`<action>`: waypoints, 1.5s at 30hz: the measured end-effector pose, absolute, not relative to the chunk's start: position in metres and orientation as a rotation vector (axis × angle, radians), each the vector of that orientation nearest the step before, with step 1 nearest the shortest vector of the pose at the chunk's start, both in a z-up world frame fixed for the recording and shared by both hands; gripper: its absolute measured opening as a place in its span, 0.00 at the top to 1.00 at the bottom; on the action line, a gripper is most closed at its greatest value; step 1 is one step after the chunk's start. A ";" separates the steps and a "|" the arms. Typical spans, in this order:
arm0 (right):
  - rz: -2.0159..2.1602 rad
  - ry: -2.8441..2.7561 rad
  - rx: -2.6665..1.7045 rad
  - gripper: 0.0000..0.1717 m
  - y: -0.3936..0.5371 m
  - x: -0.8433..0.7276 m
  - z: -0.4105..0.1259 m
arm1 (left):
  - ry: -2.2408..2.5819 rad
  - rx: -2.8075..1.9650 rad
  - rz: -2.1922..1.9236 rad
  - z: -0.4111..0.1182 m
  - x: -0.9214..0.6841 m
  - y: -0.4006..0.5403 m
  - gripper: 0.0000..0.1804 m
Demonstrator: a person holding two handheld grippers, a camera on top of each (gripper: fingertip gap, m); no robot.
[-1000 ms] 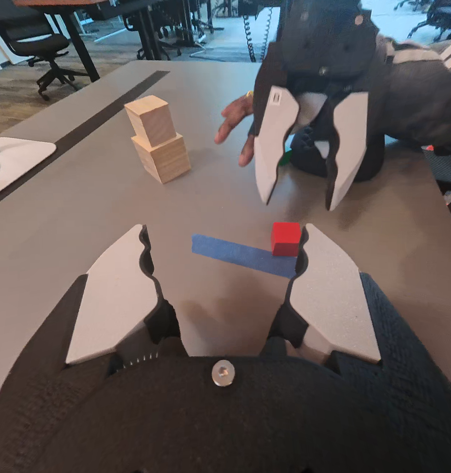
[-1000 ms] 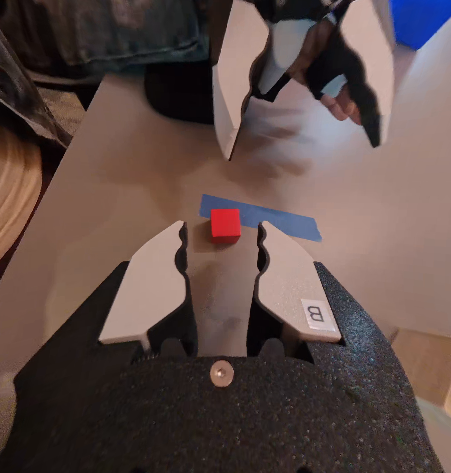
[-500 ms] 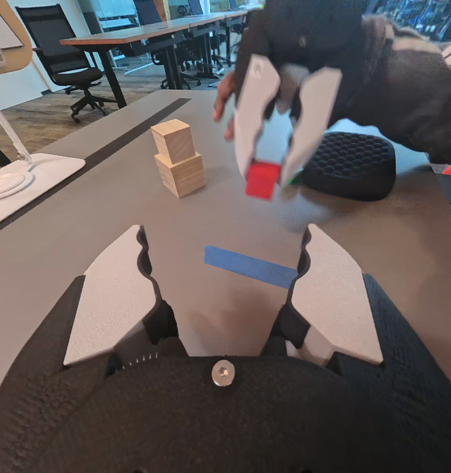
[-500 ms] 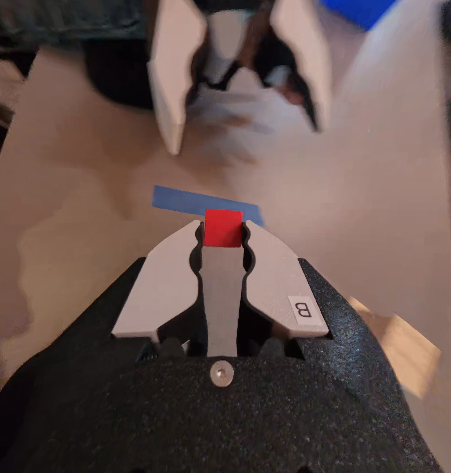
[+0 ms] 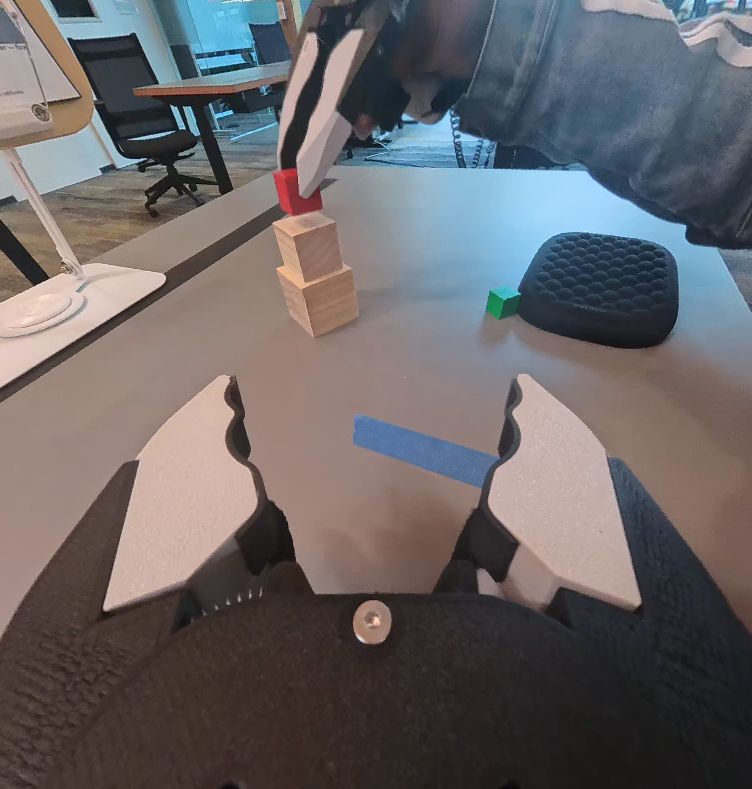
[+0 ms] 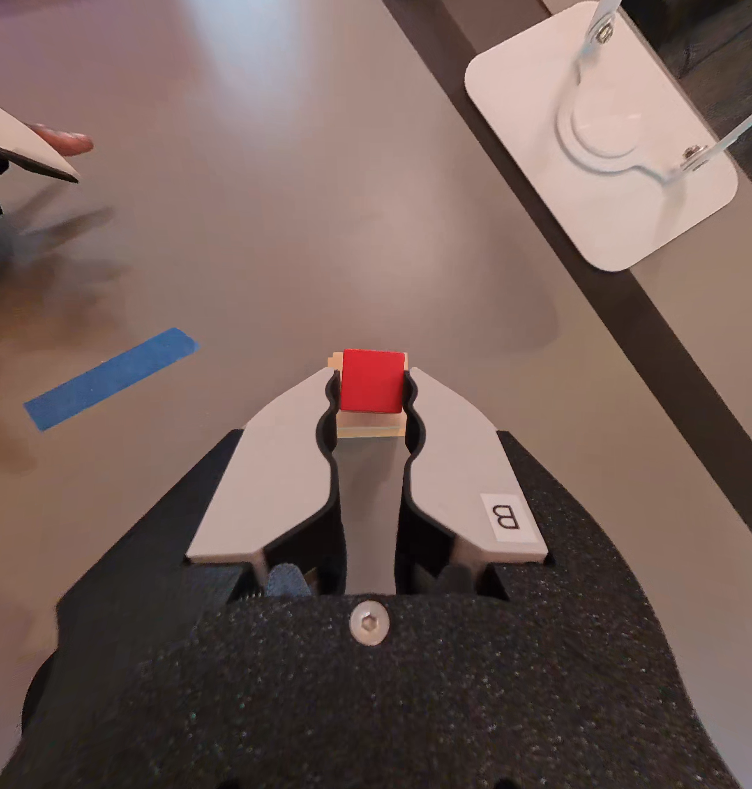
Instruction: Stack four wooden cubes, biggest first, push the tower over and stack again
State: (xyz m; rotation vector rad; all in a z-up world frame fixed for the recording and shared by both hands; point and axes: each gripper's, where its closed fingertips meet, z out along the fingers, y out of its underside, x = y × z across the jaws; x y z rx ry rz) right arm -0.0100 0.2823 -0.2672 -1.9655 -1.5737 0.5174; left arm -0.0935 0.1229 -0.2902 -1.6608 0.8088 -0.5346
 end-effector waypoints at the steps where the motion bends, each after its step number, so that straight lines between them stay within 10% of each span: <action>1: 0.514 -1.576 -1.972 0.84 0.282 -0.010 -0.270 | 0.808 -1.663 -0.535 -0.291 -0.093 0.123 0.36; 23: 0.560 -1.549 -1.872 0.72 0.270 0.003 -0.258 | 0.813 -1.670 -0.522 -0.293 -0.094 0.124 0.36; 45: 0.378 -1.668 -2.171 0.87 0.152 0.097 -0.372 | 0.810 -1.668 -0.531 -0.293 -0.093 0.124 0.36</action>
